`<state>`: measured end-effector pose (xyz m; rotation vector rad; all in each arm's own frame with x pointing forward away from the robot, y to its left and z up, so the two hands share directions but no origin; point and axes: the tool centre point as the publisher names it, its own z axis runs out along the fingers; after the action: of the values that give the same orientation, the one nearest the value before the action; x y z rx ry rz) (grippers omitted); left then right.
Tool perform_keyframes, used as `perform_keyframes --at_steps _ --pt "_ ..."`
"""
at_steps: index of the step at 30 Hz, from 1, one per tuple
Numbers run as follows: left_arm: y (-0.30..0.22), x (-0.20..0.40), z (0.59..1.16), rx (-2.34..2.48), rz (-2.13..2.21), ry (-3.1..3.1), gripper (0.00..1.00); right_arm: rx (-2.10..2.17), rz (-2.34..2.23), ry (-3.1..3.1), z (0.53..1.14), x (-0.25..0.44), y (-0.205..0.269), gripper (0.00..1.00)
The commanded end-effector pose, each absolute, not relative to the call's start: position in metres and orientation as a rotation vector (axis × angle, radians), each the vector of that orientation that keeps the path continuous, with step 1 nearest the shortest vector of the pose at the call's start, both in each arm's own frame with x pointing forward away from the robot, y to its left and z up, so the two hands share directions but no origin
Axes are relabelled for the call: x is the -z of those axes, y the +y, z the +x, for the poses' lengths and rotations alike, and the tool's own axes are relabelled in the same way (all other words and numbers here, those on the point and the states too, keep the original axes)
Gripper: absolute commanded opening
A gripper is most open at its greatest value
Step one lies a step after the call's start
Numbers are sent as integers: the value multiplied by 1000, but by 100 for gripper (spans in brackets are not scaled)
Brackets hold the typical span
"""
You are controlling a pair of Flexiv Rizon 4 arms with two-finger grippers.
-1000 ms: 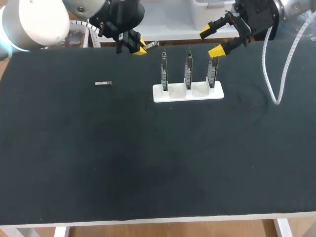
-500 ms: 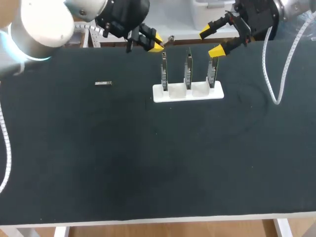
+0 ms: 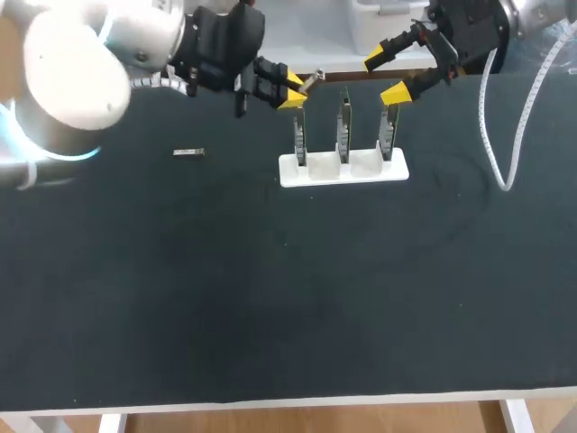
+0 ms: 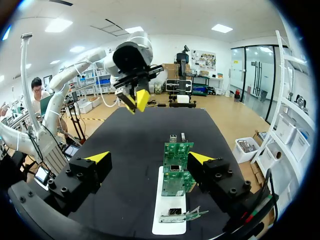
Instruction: Pick up the optical module with the left hand, and insert it into the network port with the right hand.
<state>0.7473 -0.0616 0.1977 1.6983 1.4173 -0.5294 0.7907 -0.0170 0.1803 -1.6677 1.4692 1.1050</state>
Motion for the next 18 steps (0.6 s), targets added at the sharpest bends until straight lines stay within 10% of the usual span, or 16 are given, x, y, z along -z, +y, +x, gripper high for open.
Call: perform_keyframes --at_steps 1,18 --pt "-77 -199 753 507 1668 1386 0 -1102 -1667 1471 789 -181 -17 100" --pt "-100 -209 758 618 1598 1309 0 -1102 -1667 1471 789 -181 -17 100"
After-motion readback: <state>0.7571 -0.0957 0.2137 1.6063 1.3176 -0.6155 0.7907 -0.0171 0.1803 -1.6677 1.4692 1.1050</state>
